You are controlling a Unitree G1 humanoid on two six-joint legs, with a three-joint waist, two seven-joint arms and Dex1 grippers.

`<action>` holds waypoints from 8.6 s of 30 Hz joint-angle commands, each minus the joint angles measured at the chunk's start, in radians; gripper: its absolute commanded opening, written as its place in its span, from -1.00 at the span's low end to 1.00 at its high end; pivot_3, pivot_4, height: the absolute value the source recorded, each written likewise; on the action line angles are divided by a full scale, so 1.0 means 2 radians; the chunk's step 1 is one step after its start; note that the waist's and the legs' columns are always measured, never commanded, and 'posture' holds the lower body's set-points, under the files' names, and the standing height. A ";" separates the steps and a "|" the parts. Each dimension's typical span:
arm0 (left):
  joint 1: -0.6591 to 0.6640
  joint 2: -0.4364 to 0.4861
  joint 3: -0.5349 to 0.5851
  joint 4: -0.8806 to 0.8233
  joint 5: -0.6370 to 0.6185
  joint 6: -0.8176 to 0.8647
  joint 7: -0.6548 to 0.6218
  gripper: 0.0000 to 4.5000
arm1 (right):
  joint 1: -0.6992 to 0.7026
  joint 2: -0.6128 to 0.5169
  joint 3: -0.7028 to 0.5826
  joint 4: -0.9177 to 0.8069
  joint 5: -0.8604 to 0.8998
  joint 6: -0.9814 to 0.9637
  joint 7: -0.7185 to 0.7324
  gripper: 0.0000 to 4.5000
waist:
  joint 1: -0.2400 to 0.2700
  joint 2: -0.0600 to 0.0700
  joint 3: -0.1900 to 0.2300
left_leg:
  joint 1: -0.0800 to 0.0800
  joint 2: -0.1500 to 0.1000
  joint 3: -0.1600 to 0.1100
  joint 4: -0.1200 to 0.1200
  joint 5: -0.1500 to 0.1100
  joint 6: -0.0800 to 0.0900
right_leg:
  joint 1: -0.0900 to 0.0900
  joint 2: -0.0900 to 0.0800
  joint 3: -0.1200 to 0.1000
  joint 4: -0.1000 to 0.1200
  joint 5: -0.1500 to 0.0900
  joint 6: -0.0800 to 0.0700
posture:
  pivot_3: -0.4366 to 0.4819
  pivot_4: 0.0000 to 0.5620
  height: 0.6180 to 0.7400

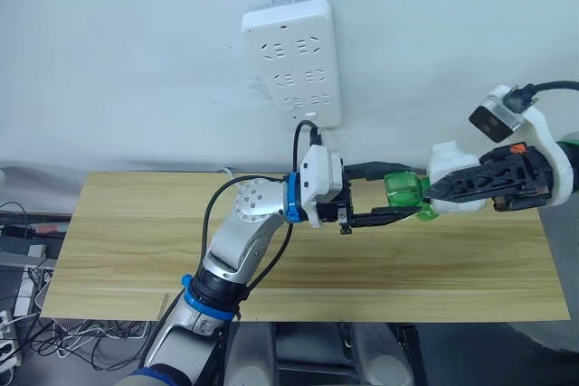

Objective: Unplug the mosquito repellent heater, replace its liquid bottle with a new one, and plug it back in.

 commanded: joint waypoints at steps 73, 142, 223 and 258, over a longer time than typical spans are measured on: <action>0.036 0.032 0.023 -0.091 -0.065 0.082 0.014 -0.02 | 0.029 -0.070 -0.081 0.064 -0.334 0.015 0.368 -0.98 | -0.009 0.000 0.000 | 0.001 0.000 0.002 0.001 0.000 0.000 | -0.001 0.000 0.002 0.004 0.000 0.000 | -0.39 0.22 1.00; 0.027 0.026 0.022 -0.090 -0.068 0.086 0.014 -0.02 | 0.066 0.082 -0.134 0.046 -0.312 -0.023 0.170 -0.98 | -0.011 0.000 0.000 | 0.001 0.000 0.002 0.001 0.000 0.000 | -0.002 0.000 0.002 0.005 0.000 0.000 | -0.39 0.22 1.00; 0.026 0.027 0.013 -0.054 -0.033 0.067 0.017 -0.02 | 0.036 0.051 -0.098 -0.040 0.022 -0.097 -0.058 -0.98 | -0.012 0.000 0.000 | 0.000 0.000 0.001 0.002 -0.001 0.002 | -0.002 0.000 0.002 0.005 0.000 0.000 | -0.45 0.23 1.00; 0.045 0.050 0.045 -0.073 -0.062 0.093 0.012 -0.02 | 0.143 -0.051 -0.188 -0.132 -0.306 -0.155 0.231 0.49 | -0.011 0.000 0.000 | 0.000 0.000 0.001 0.001 0.000 0.001 | -0.004 0.000 0.002 0.005 0.000 0.000 | -0.48 0.15 1.00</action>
